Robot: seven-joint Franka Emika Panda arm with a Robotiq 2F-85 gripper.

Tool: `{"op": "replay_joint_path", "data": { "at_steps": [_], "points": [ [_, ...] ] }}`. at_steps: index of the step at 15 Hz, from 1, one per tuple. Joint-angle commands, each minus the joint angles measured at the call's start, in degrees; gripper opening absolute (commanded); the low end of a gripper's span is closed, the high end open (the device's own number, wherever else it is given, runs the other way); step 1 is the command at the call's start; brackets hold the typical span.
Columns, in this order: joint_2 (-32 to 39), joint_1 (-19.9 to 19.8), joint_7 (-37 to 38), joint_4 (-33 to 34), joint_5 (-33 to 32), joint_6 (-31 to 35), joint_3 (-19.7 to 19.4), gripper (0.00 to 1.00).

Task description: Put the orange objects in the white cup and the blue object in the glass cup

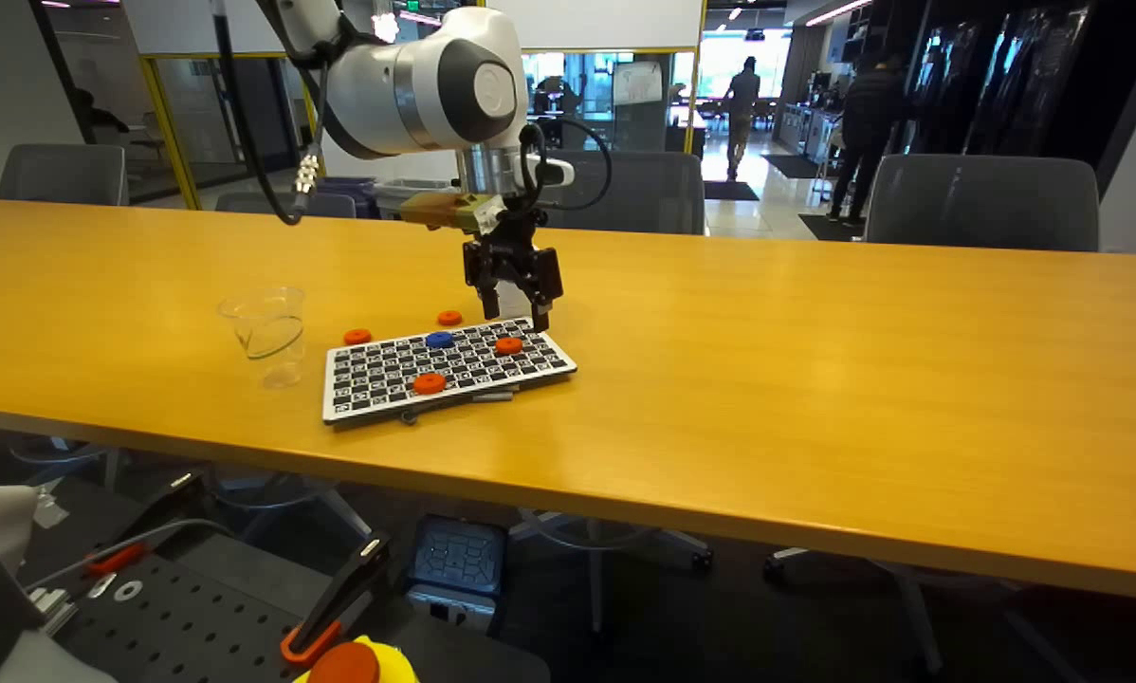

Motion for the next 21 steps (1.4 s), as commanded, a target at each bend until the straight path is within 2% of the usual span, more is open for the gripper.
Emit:
{"op": "replay_joint_path", "data": {
  "at_steps": [1,9,16,18,21],
  "points": [
    [3.3,1.6,-1.4,3.1,1.3,1.7,-1.0,1.0],
    [7.1,1.6,-5.1,4.4,5.3,5.0,-0.4,1.0],
    [7.5,1.7,-7.2,4.4,7.2,5.4,-0.5,1.0],
    [7.4,1.7,-7.6,4.4,7.1,5.7,-0.6,0.73],
    [7.1,1.6,-7.9,4.3,7.4,5.5,-0.5,0.49]
  ]
}}
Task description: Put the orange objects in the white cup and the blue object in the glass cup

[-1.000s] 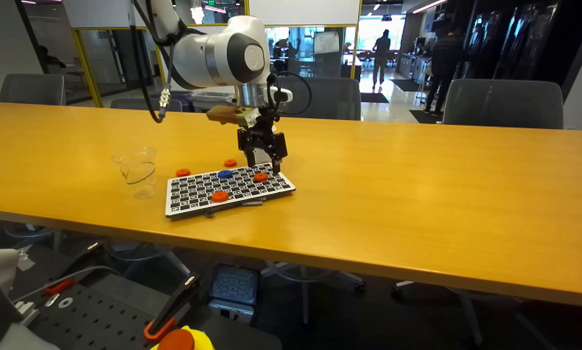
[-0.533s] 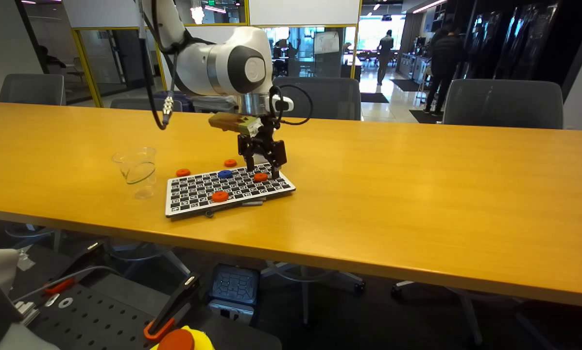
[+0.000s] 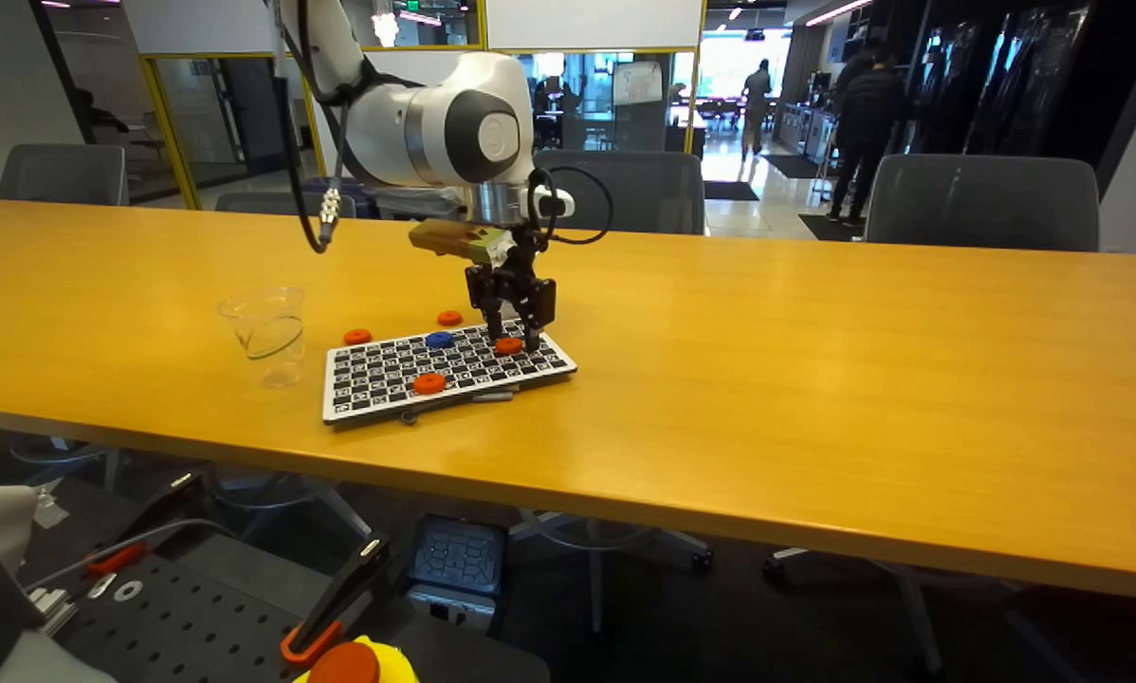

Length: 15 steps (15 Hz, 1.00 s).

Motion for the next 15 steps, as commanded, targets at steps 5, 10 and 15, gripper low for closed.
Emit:
{"op": "replay_joint_path", "data": {
  "at_steps": [5,10,15],
  "points": [
    [-0.5,0.5,-2.6,0.7,1.9,-0.6,-0.4,0.24],
    [-3.0,1.4,-1.5,2.6,0.5,-3.5,-1.0,0.25],
    [-5.4,2.3,-1.0,8.4,-0.9,-8.2,-0.9,0.25]
  ]
}}
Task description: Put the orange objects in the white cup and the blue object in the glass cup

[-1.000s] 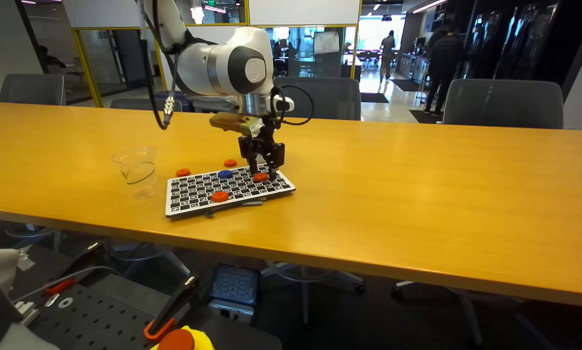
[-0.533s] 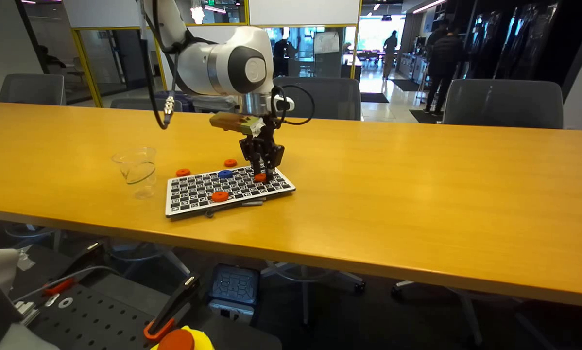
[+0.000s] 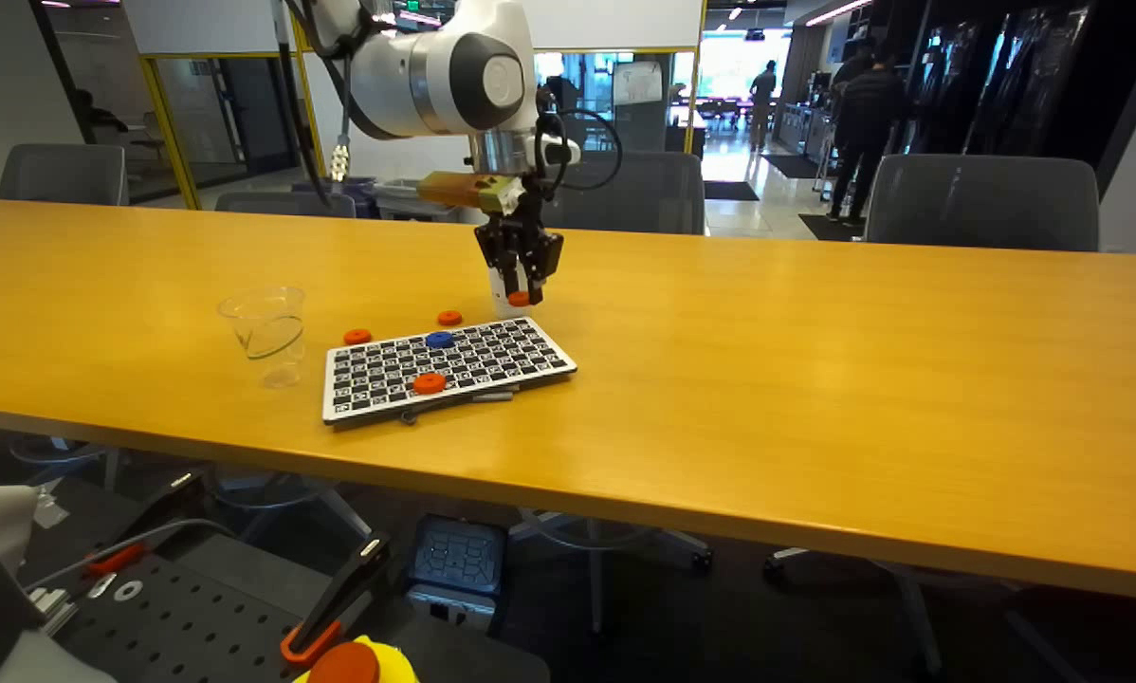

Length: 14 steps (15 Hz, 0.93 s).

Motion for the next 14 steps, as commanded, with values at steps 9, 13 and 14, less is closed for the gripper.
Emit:
{"op": "replay_joint_path", "data": {
  "at_steps": [9,13,14],
  "points": [
    [1.1,2.8,-3.3,14.5,0.9,-7.3,1.7,0.25],
    [4.5,2.5,-6.4,17.7,2.7,-7.5,2.9,0.25],
    [5.3,2.4,-7.2,18.5,3.2,-7.7,3.1,0.25]
  ]
}}
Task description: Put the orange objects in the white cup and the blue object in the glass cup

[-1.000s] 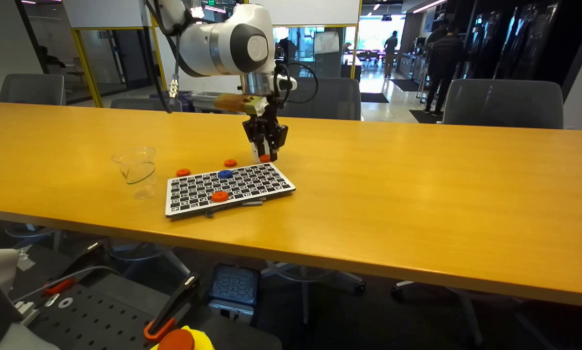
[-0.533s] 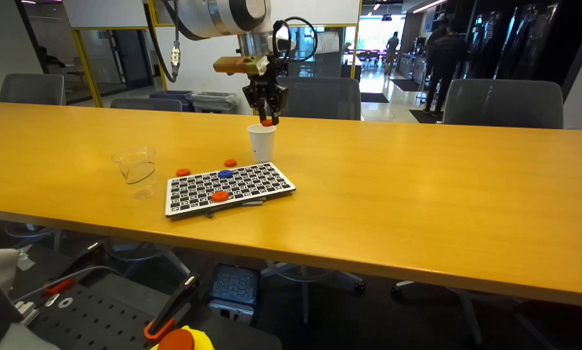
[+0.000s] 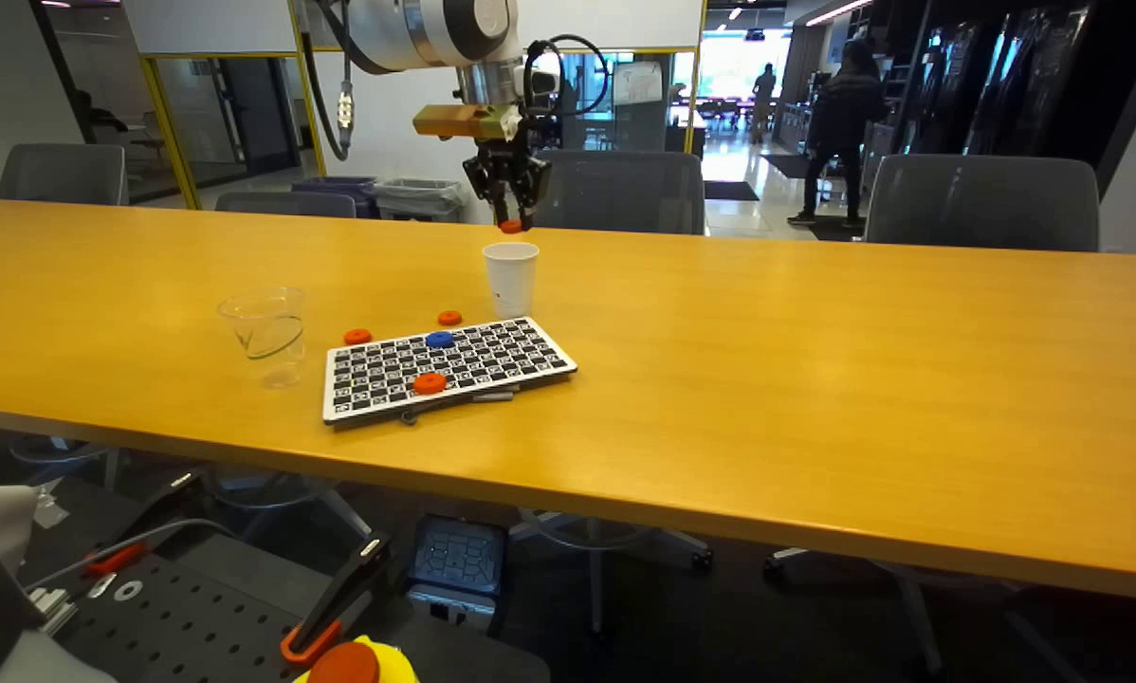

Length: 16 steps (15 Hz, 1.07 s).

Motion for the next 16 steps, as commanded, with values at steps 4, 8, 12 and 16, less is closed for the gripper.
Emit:
{"op": "replay_joint_path", "data": {
  "at_steps": [4,8,12,16],
  "points": [
    [5.3,-0.5,-5.0,6.5,3.2,-2.2,1.1,0.25],
    [6.1,-0.5,-5.9,7.7,3.5,-4.4,1.2,0.73],
    [4.4,0.4,-4.7,6.6,2.4,-6.0,1.0,1.0],
    [1.8,2.8,-3.1,3.3,1.1,-6.1,1.4,1.0]
  ]
}}
